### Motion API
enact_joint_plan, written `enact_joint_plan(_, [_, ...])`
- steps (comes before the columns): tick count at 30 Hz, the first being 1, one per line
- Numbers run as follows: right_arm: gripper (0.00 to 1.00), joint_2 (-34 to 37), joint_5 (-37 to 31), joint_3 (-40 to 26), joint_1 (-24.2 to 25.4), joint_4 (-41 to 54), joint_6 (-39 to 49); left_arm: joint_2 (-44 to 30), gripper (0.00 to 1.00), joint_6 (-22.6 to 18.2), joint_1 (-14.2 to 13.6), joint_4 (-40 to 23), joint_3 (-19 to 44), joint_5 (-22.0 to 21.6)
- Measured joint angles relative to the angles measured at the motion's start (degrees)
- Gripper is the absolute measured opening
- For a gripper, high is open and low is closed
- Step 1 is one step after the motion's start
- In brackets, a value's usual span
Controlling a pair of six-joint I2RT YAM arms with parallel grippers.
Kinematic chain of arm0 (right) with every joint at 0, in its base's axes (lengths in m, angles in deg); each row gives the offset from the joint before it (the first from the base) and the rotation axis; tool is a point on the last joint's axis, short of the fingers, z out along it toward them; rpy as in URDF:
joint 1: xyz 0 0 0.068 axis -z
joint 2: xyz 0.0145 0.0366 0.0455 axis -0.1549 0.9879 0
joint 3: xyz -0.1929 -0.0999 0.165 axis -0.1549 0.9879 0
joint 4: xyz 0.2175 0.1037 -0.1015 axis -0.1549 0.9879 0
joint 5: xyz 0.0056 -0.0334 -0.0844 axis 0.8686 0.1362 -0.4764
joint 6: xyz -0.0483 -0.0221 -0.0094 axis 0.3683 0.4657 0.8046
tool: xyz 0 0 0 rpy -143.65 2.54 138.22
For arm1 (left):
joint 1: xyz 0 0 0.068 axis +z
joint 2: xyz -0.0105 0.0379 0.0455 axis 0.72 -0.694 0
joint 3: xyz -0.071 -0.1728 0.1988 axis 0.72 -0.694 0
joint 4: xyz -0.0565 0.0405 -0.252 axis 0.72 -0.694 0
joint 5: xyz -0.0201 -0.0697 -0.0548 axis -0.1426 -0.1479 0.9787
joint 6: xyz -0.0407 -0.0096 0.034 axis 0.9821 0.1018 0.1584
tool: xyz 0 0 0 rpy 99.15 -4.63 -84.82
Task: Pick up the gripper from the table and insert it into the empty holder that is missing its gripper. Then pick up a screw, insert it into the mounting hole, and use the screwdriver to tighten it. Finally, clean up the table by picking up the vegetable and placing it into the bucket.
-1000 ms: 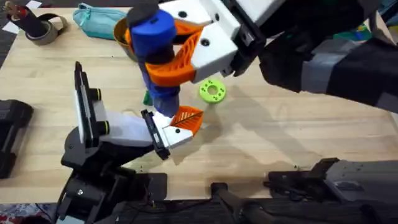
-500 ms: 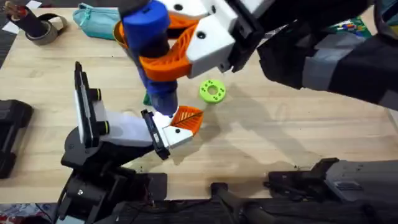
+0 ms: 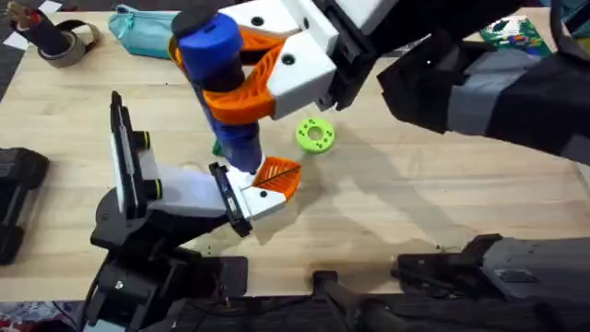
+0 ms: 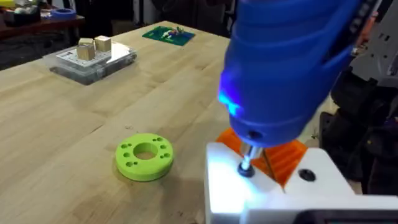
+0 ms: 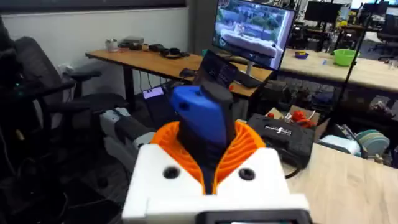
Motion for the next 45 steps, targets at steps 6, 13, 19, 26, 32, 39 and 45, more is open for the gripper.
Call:
enact_joint_plan(6, [0.043,0.0,0.0,0.0,0.0,0.2,1.3,0.0,0.018,0.0,0.0,0.0,0.0,0.0])
enact_joint_plan(13, [0.043,0.0,-0.2,0.0,0.0,1.9,1.7,0.0,0.018,0.0,0.0,0.0,0.0,0.1])
enact_joint_plan(19, [0.045,0.0,-0.2,0.0,0.1,1.5,1.1,0.0,0.018,0.0,0.0,0.0,0.0,0.2])
enact_joint_plan(26, [0.045,0.0,-0.2,0.0,0.3,0.1,-0.4,0.0,0.018,0.0,0.0,0.0,0.0,0.2])
enact_joint_plan(32, [0.045,0.0,-0.2,0.0,0.6,-5.5,-3.4,0.0,0.018,0.0,0.0,0.0,0.0,0.2])
enact_joint_plan(39, [0.045,0.0,-0.2,-0.5,1.3,-5.9,-6.8,0.0,0.018,0.0,0.0,0.0,0.0,0.2])
enact_joint_plan(45, [0.045,0.0,0.1,-0.9,1.3,-5.9,-7.3,0.0,0.018,0.0,0.0,0.0,0.0,0.2])
